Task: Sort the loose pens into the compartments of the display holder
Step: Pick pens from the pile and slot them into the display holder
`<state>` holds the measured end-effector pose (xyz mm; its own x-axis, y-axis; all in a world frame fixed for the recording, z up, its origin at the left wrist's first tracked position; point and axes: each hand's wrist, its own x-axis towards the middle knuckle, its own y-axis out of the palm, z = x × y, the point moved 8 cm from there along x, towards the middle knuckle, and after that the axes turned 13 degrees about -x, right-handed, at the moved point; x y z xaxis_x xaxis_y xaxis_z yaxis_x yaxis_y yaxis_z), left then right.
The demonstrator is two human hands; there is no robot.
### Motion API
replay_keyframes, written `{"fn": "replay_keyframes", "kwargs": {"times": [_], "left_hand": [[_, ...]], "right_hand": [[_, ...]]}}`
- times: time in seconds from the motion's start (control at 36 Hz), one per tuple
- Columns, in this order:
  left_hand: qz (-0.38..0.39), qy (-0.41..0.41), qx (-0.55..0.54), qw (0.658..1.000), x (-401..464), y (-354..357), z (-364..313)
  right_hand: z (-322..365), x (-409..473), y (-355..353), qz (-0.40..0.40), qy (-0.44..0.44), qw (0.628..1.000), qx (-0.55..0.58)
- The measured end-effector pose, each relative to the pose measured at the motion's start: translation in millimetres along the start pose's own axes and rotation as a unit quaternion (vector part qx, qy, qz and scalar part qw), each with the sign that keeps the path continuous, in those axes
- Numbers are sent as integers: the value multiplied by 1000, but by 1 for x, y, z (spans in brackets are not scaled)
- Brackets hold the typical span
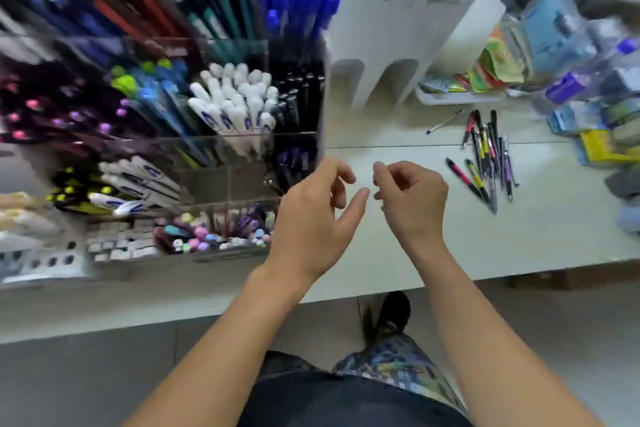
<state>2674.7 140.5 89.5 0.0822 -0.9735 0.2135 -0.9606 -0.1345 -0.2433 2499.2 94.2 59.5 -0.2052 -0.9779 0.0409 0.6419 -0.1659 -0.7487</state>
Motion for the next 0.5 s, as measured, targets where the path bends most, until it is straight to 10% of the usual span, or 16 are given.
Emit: {"fn": "replay_keyframes", "kwargs": {"times": [0.14, 0.33, 0.5], "left_hand": [[136, -171, 15, 976, 36, 166, 41], [52, -440, -50, 895, 43, 343, 131], [-42, -323, 114, 939, 93, 367, 127]], "right_hand": [[-163, 69, -57, 12, 133, 990, -54], [-320, 168, -111, 22, 138, 985, -106], [-367, 224, -118, 94, 114, 982, -121]]}}
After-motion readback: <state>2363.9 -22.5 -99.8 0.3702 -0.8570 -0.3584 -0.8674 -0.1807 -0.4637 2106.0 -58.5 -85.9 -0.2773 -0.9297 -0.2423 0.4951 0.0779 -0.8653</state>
